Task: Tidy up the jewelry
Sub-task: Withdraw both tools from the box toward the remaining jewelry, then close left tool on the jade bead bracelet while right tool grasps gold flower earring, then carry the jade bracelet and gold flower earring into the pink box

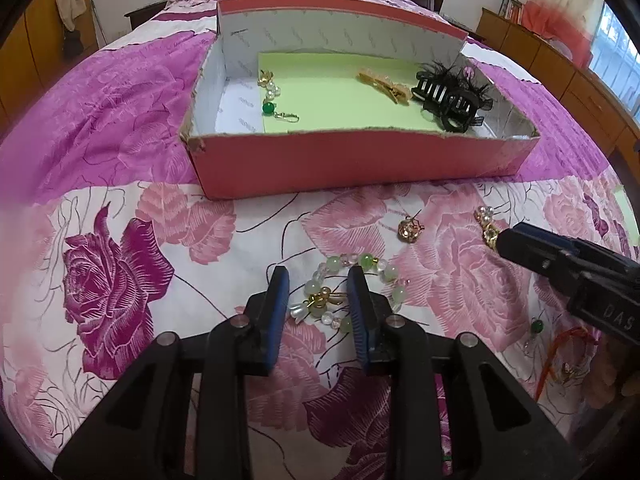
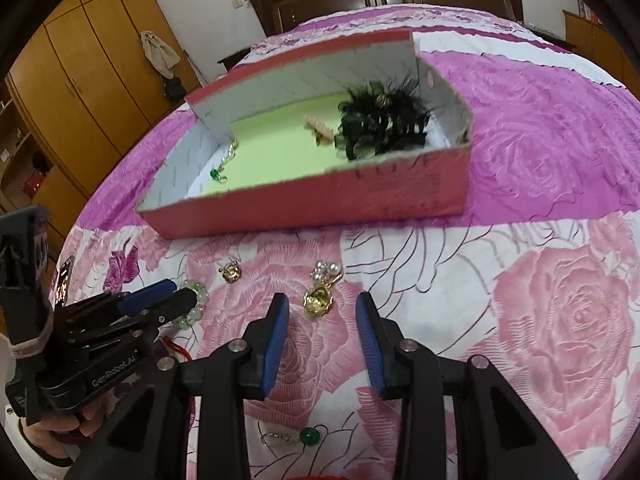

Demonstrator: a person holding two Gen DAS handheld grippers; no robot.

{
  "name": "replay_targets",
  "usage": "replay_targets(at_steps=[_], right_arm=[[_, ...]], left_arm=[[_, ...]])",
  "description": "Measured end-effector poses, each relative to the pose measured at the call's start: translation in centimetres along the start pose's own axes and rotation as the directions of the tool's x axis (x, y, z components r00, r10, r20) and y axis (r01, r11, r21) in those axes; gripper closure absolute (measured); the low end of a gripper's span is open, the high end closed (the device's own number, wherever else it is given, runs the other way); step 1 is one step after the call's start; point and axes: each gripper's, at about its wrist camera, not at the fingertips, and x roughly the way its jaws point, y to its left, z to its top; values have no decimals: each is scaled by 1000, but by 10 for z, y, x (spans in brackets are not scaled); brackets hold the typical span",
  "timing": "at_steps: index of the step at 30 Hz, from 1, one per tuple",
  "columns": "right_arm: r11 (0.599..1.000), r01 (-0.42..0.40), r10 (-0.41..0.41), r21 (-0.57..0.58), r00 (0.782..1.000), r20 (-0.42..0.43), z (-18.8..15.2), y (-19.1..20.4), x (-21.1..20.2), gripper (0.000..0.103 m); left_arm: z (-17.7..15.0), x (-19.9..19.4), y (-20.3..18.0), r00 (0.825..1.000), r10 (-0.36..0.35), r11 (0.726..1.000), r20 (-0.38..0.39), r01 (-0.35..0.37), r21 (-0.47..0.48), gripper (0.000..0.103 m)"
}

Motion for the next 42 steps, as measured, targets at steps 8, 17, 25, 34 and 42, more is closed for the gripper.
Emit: replay_targets(at_steps=[8, 17, 25, 34, 42], right_arm=[[999, 24, -24, -35, 1000, 0, -3, 7, 18, 65], [999, 34, -32, -33, 999, 39, -8, 7, 16, 83], [1000, -5, 5, -3, 997, 78, -15, -2, -4, 84], [999, -35, 32, 20, 992, 126, -20, -2, -27, 84], [998, -55, 50, 31, 985, 163, -28, -2, -49, 84]], left_arm=[[-2, 7, 6, 1000, -26, 999, -7, 25, -25, 80], [0, 14, 7, 999, -30, 998, -14, 29, -52, 79], [-3, 5, 10, 999, -35, 998, 28, 36, -51, 84], [-8, -25, 10, 993, -67, 997, 92, 71, -37, 103], [-9, -49, -3, 986, -88, 996, 140, 90, -10, 103]])
